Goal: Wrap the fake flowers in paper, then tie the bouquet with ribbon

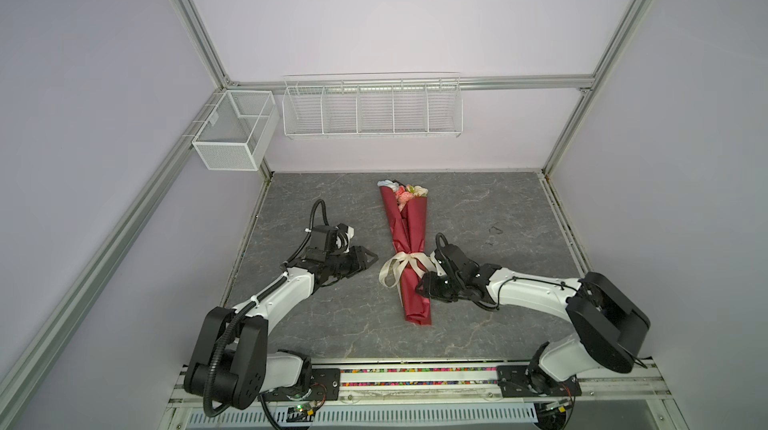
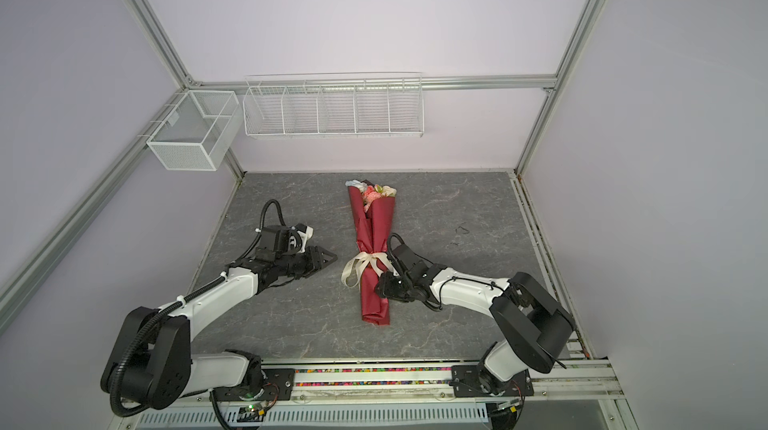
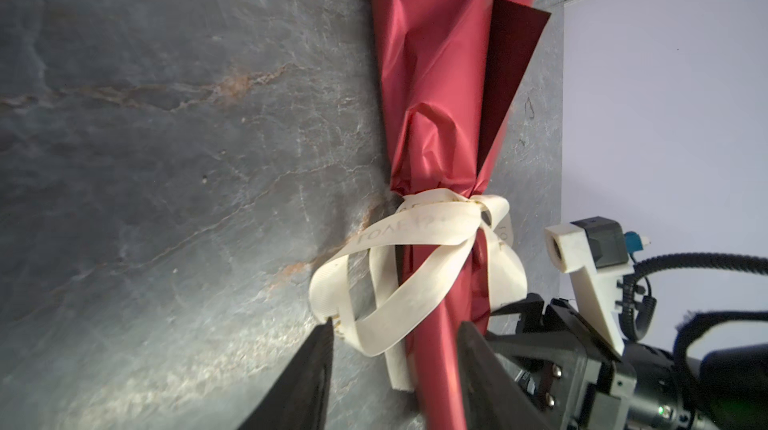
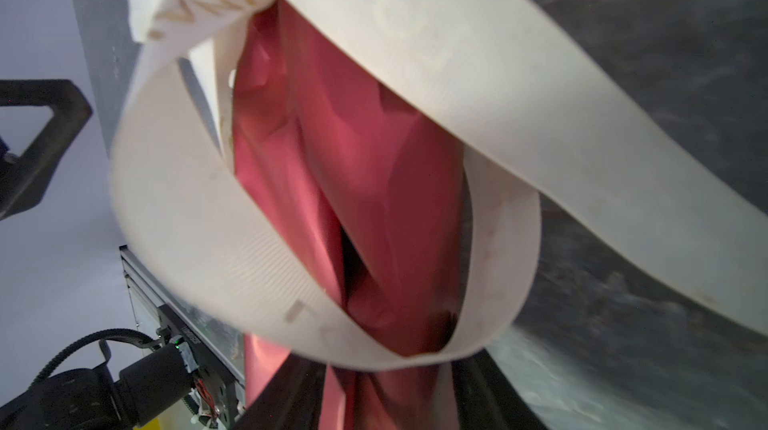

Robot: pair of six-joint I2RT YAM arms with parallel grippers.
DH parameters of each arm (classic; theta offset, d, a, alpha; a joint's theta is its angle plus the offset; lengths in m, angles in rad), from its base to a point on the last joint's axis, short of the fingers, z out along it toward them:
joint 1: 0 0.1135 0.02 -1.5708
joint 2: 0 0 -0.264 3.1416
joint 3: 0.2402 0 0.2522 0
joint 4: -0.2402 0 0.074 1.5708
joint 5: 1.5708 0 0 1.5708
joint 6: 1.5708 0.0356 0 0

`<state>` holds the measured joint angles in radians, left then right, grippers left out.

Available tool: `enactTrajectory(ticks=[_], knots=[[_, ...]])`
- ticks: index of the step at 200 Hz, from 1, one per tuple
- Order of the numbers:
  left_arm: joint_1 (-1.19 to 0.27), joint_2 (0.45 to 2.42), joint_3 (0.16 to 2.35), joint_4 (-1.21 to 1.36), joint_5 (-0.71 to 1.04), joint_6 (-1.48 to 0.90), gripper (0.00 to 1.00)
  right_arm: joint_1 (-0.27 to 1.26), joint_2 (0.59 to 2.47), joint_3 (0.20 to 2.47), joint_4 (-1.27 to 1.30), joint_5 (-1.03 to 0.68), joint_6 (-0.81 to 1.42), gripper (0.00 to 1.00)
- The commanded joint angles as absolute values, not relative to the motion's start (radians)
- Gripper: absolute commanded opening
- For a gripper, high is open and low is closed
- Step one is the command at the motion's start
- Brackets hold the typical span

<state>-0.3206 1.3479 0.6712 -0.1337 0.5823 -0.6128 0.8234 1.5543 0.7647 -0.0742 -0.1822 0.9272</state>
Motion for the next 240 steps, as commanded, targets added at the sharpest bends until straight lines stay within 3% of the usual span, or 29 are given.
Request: enactTrajectory(ticks=[1, 28, 62, 80, 98, 111, 123, 142, 169, 199, 240], knots=[[-0.337, 1.373, 0.713, -0.109, 0.604, -0.62, 0.49, 0.852, 1.585, 0.803, 0.013, -0.183, 0.975, 0.51], [-0.344, 1.342, 0.703, -0.112, 0.563, -0.617, 0.47, 0.899, 1.461, 0.826, -0.097, -0.072, 0.866, 0.53], [-0.341, 1.238, 0.678, -0.175, 0.405, -0.563, 0.47, 0.924, 1.222, 0.849, -0.477, 0.424, 0.666, 0.62], [-0.316, 1.191, 0.663, -0.204, 0.299, -0.557, 0.45, 0.885, 1.11, 0.849, -0.541, 0.628, 0.541, 0.64], [-0.247, 1.144, 0.657, -0.215, 0.266, -0.544, 0.47, 0.825, 1.034, 0.839, -0.562, 0.839, 0.48, 0.74], [-0.224, 1.099, 0.665, -0.259, 0.165, -0.535, 0.49, 0.764, 0.991, 0.797, -0.493, 0.903, 0.392, 0.79], [-0.222, 1.05, 0.665, -0.288, 0.047, -0.509, 0.55, 0.698, 0.963, 0.715, -0.348, 0.889, 0.263, 0.86], [-0.222, 0.974, 0.626, -0.261, -0.114, -0.453, 0.74, 0.568, 0.976, 0.607, -0.201, 0.843, 0.178, 0.94], [-0.221, 0.893, 0.577, -0.214, -0.356, -0.355, 0.91, 0.354, 1.038, 0.541, -0.086, 0.614, 0.159, 0.97], [-0.208, 0.856, 0.501, -0.079, -0.542, -0.217, 0.99, 0.221, 1.12, 0.503, 0.129, 0.419, 0.078, 0.96], [-0.179, 0.956, 0.373, 0.237, -0.521, -0.117, 1.0, 0.149, 1.309, 0.442, 0.534, 0.068, -0.115, 0.95]])
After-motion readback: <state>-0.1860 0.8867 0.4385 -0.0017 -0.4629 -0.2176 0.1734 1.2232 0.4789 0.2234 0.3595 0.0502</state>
